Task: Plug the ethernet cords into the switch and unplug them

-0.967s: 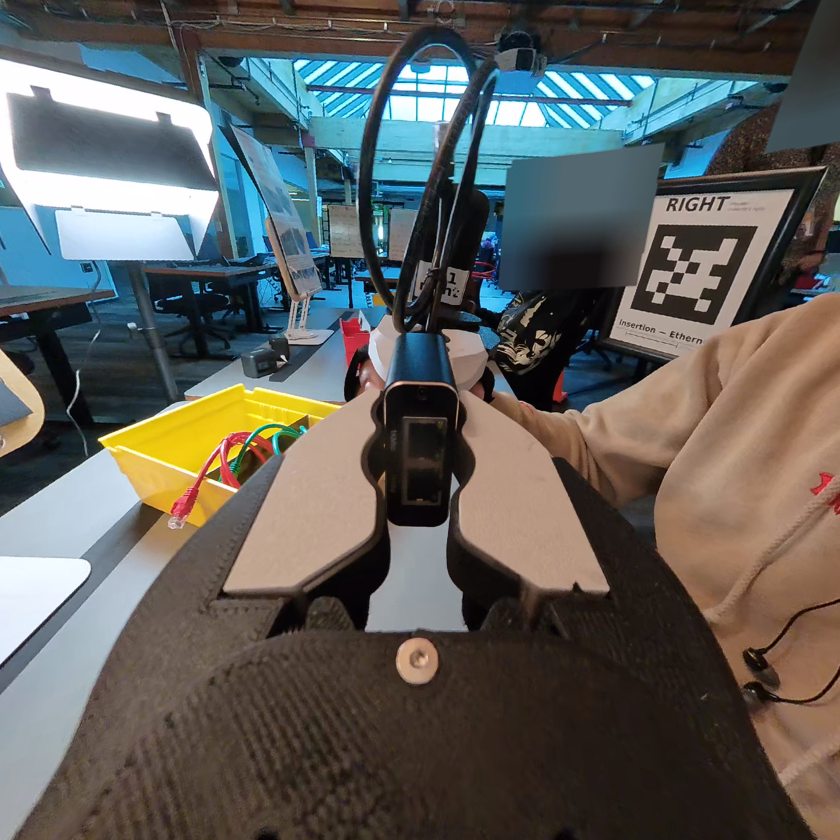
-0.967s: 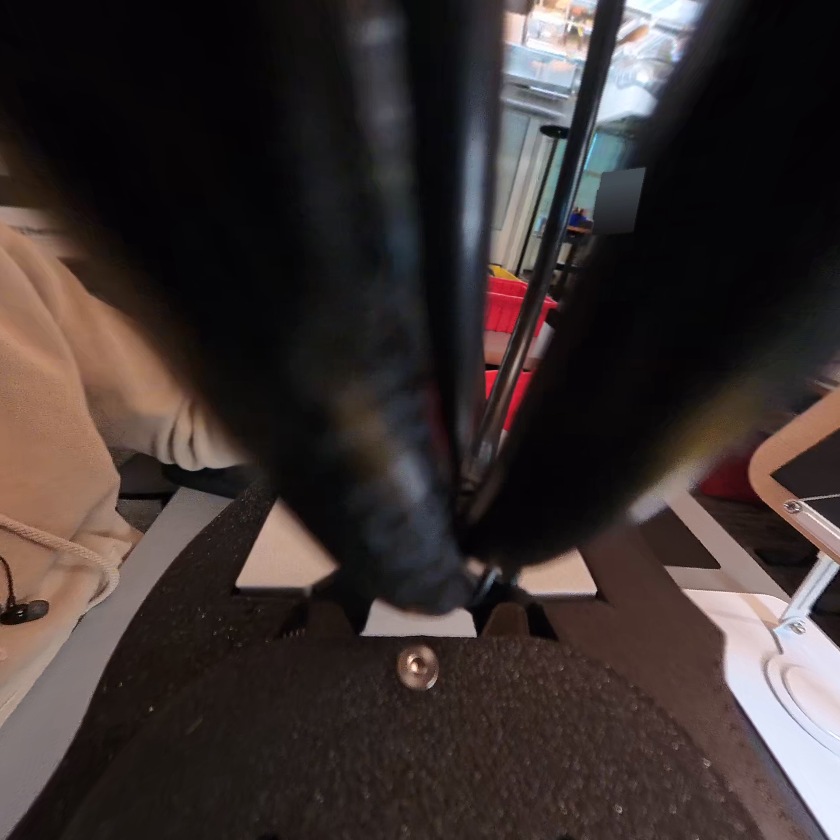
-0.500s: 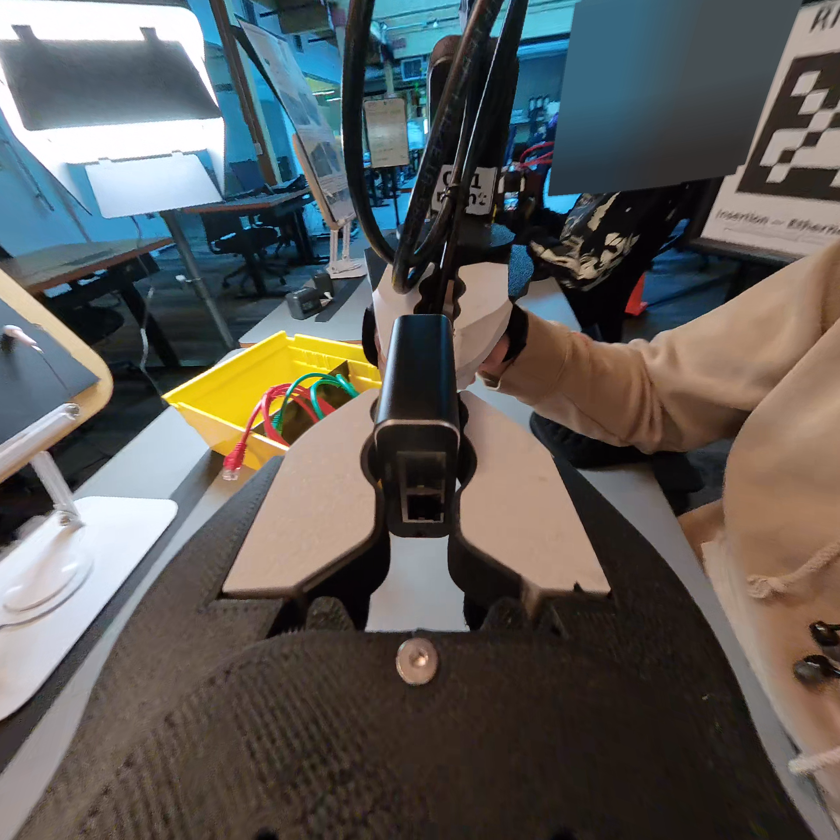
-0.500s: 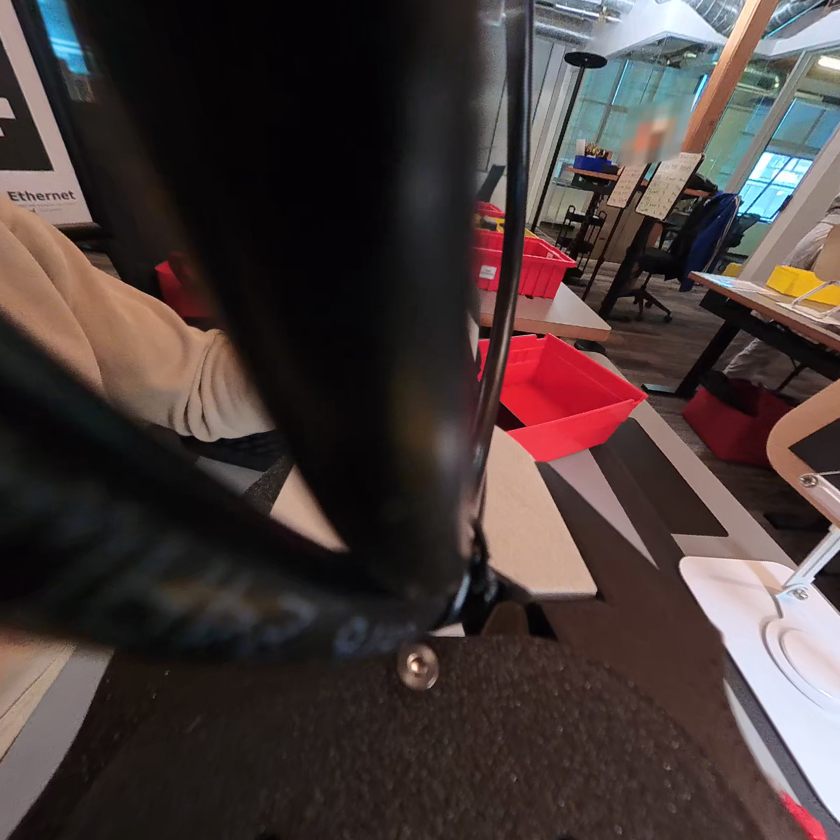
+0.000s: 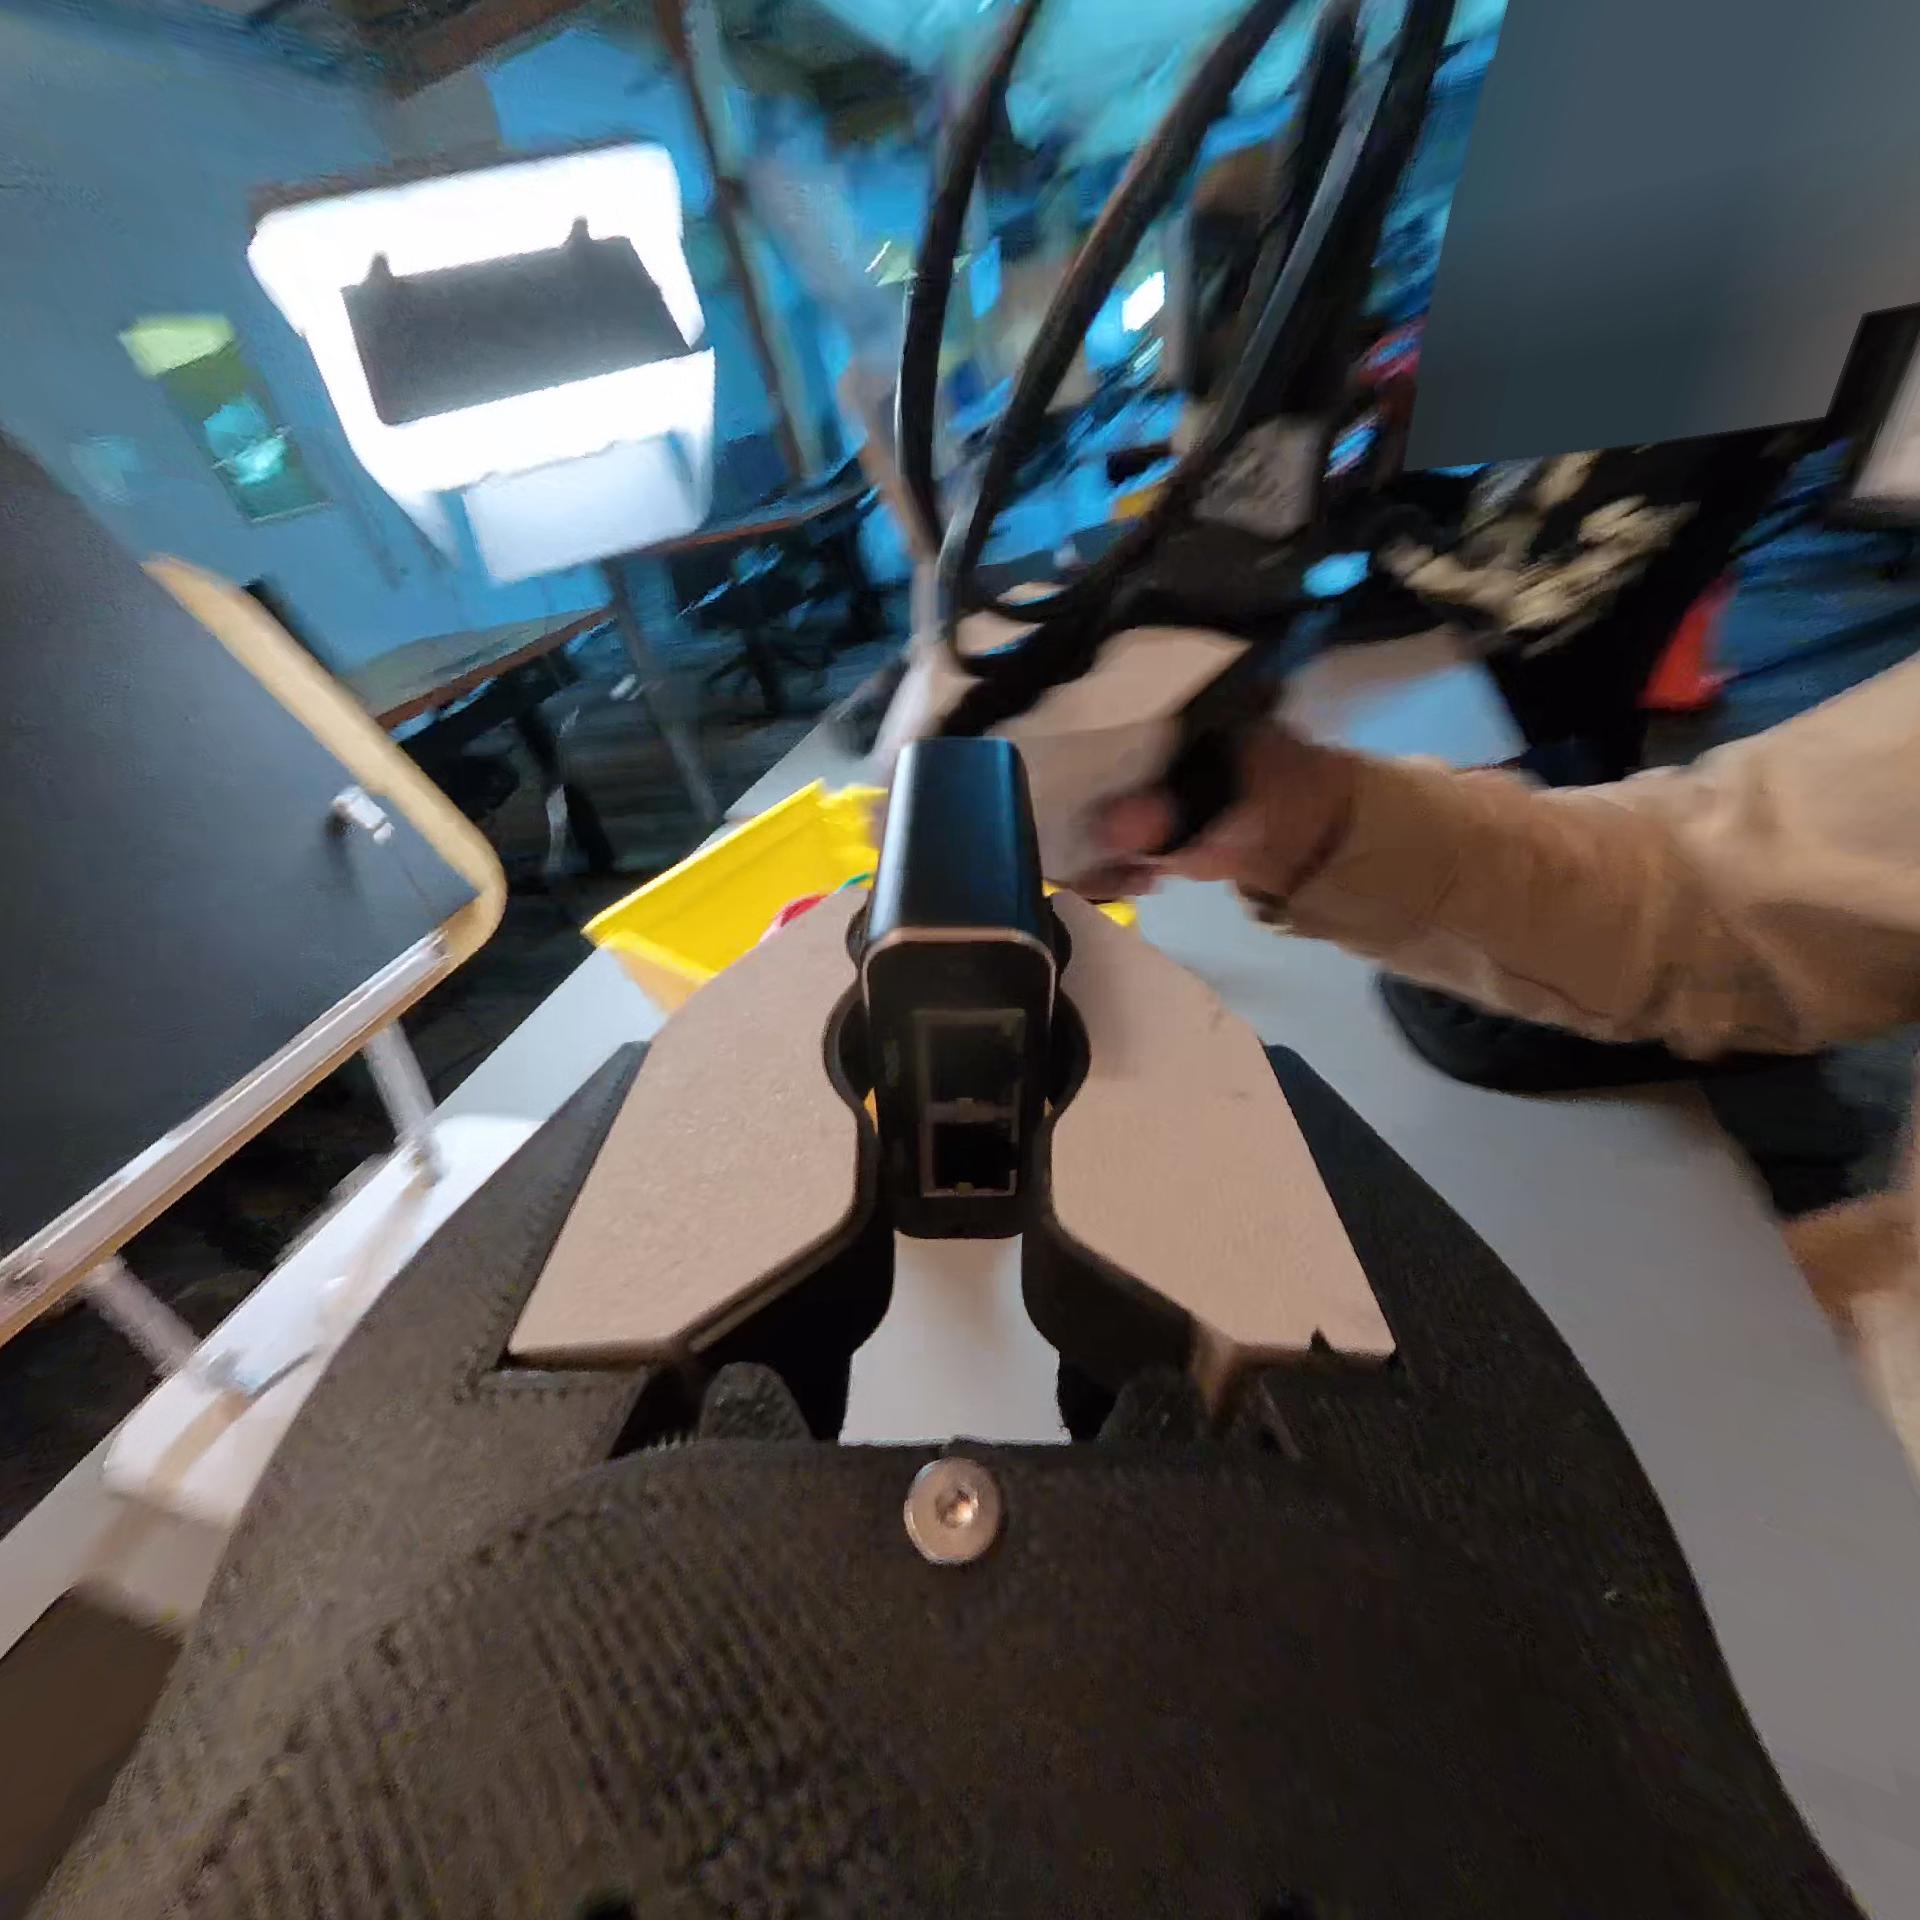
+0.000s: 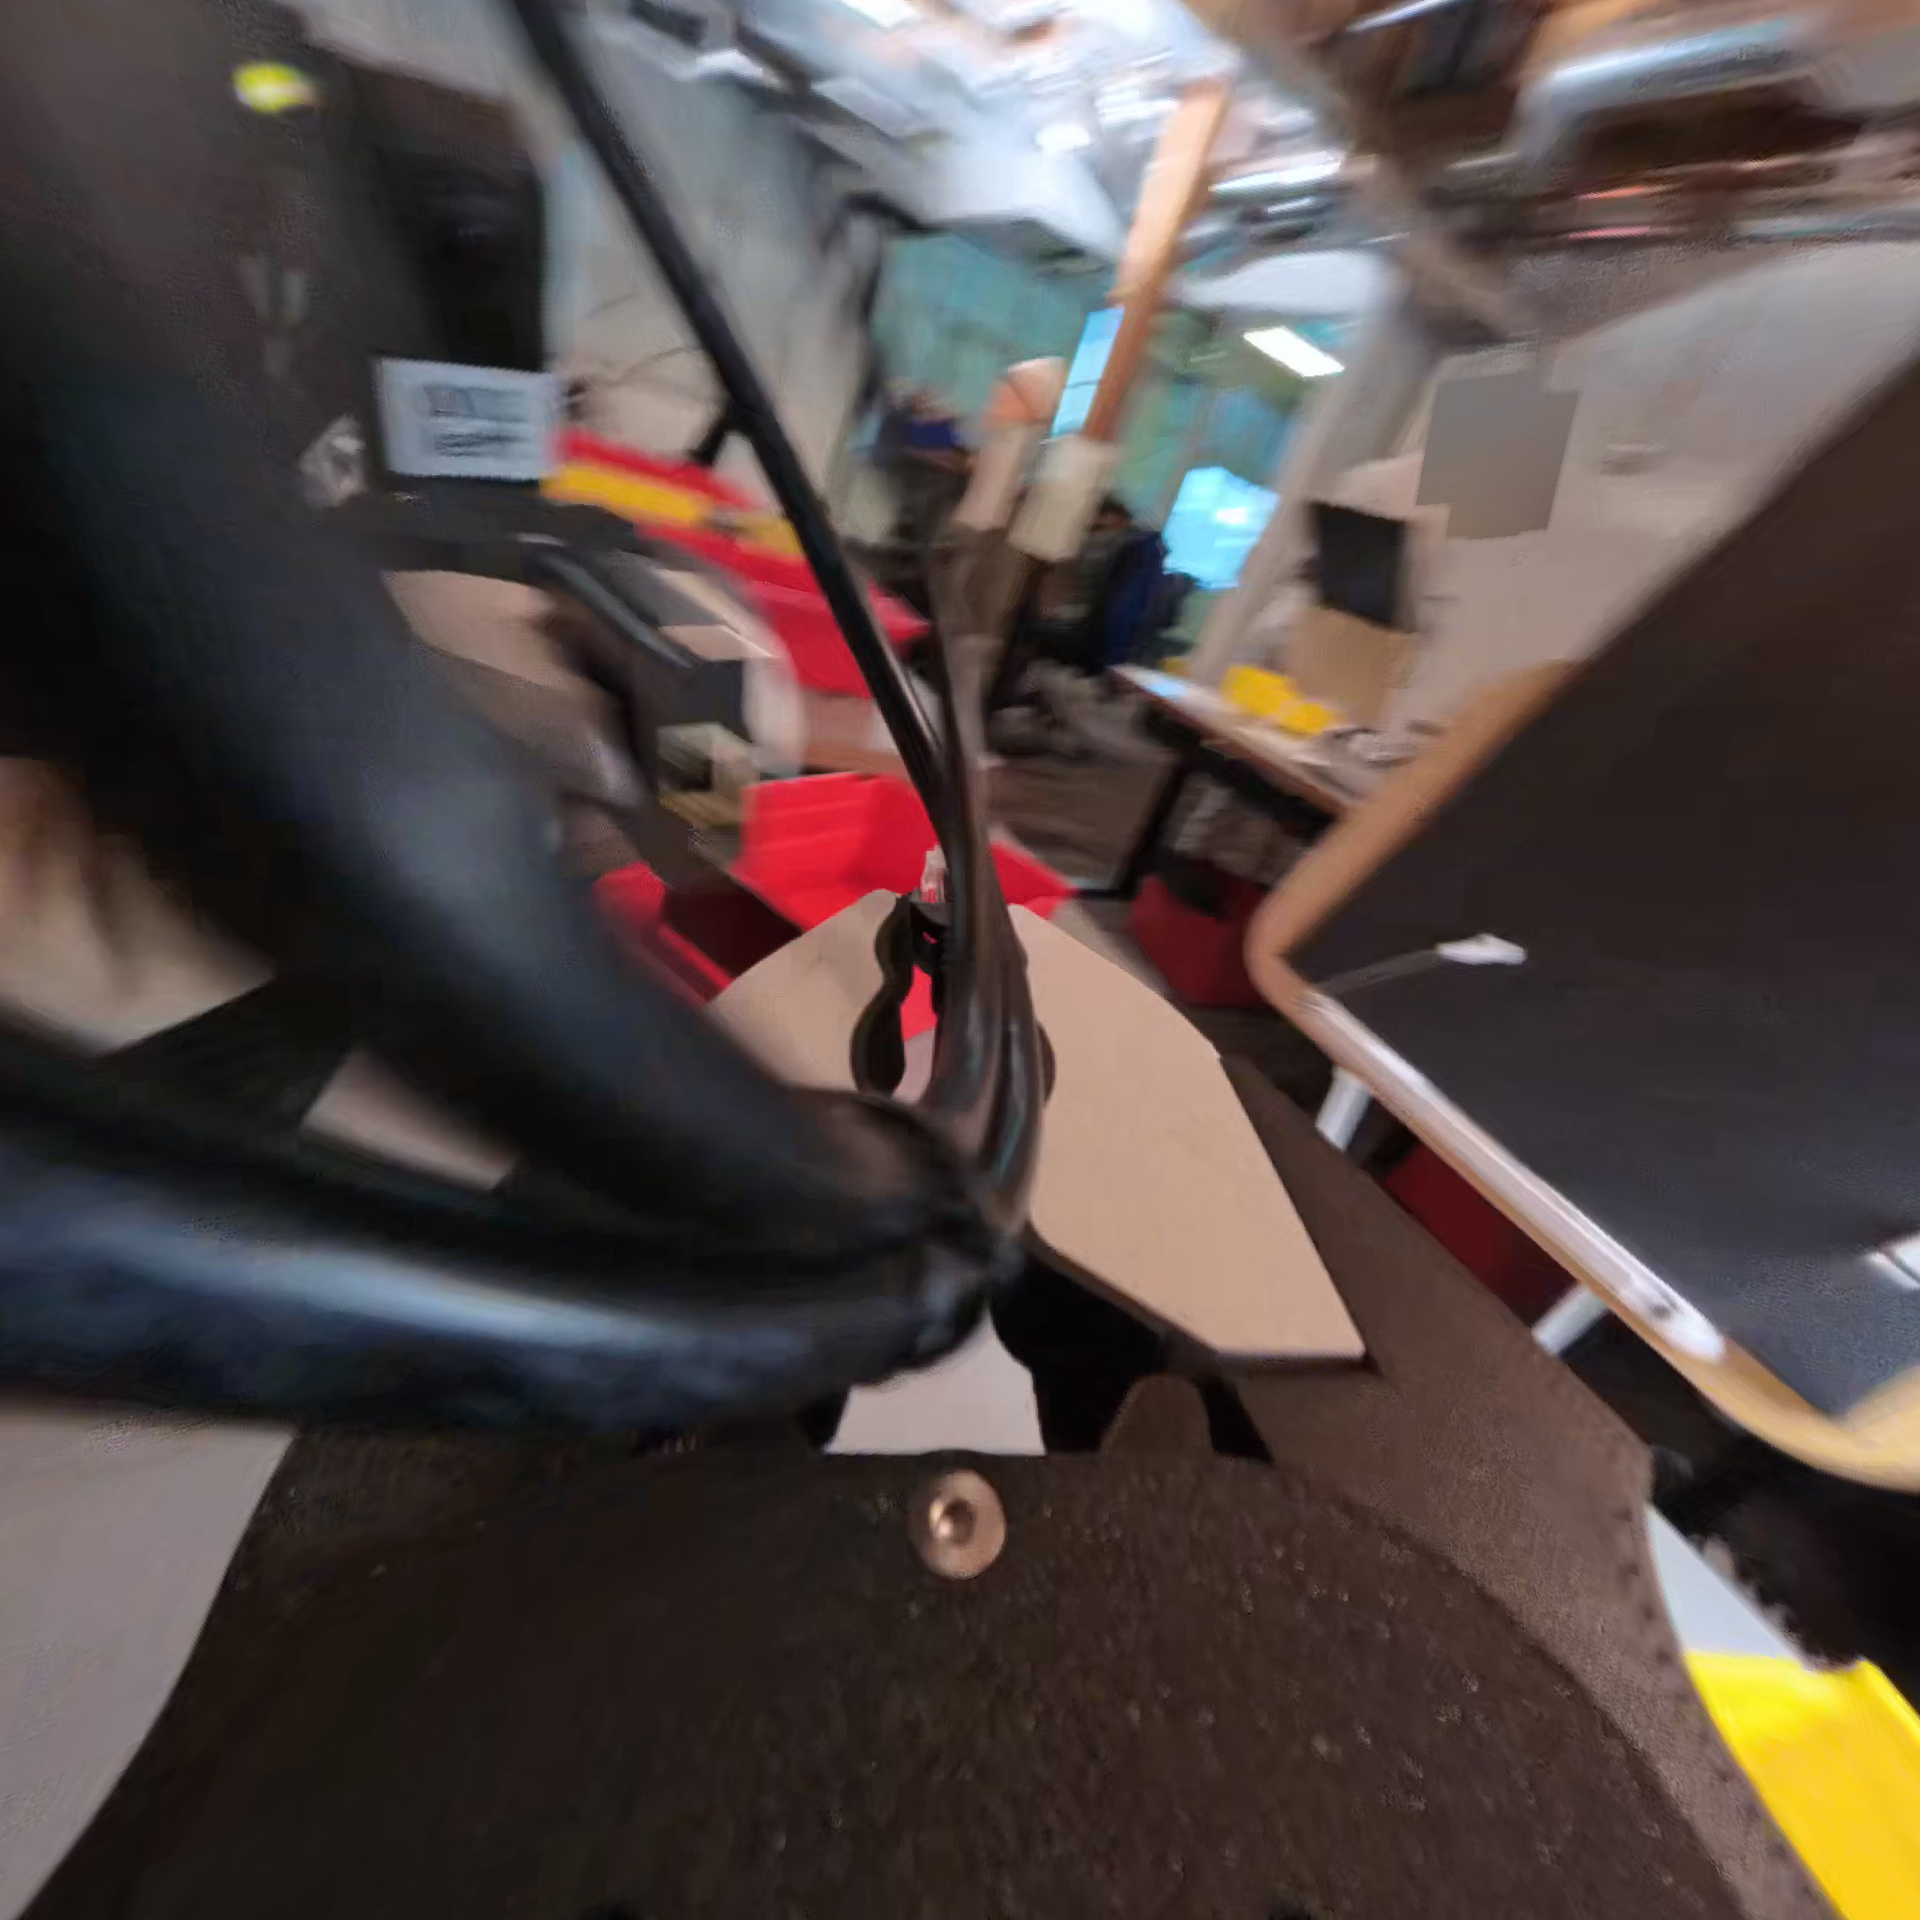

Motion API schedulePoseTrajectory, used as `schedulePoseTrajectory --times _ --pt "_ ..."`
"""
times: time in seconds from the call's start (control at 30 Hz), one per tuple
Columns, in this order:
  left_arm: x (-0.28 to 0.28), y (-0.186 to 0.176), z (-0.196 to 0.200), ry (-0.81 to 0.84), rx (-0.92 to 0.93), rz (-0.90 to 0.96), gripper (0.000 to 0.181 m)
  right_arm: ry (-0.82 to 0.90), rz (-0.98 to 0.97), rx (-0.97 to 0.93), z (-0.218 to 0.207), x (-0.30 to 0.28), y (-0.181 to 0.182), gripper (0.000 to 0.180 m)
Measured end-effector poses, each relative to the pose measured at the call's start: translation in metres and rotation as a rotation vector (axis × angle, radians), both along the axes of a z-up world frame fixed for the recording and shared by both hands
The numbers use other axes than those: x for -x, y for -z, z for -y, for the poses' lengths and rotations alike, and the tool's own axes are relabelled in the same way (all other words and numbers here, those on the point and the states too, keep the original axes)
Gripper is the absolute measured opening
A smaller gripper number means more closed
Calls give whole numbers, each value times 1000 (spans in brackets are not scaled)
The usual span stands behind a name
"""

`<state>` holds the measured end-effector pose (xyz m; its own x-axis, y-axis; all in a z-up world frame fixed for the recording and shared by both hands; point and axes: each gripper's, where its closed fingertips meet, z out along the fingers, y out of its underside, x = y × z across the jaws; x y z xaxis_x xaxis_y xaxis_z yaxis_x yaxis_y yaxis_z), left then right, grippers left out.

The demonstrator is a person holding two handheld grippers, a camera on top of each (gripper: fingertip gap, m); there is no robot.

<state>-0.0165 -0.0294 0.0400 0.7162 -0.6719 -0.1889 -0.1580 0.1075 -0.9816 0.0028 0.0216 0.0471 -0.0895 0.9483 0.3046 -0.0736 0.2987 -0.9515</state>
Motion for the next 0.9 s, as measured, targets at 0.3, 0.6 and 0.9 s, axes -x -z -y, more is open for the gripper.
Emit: schedulePoseTrajectory --times 0.3,0.6,0.9 --pt "37 -27 7 23 60 272 27 -281 15 208 30 -6 -6 12" --pt "57 -32 10 -40 61 271 27 -136 155 307 -47 -36 12 14" --pt "53 -26 10 -14 101 236 27 107 739 371 -128 -107 101 14"
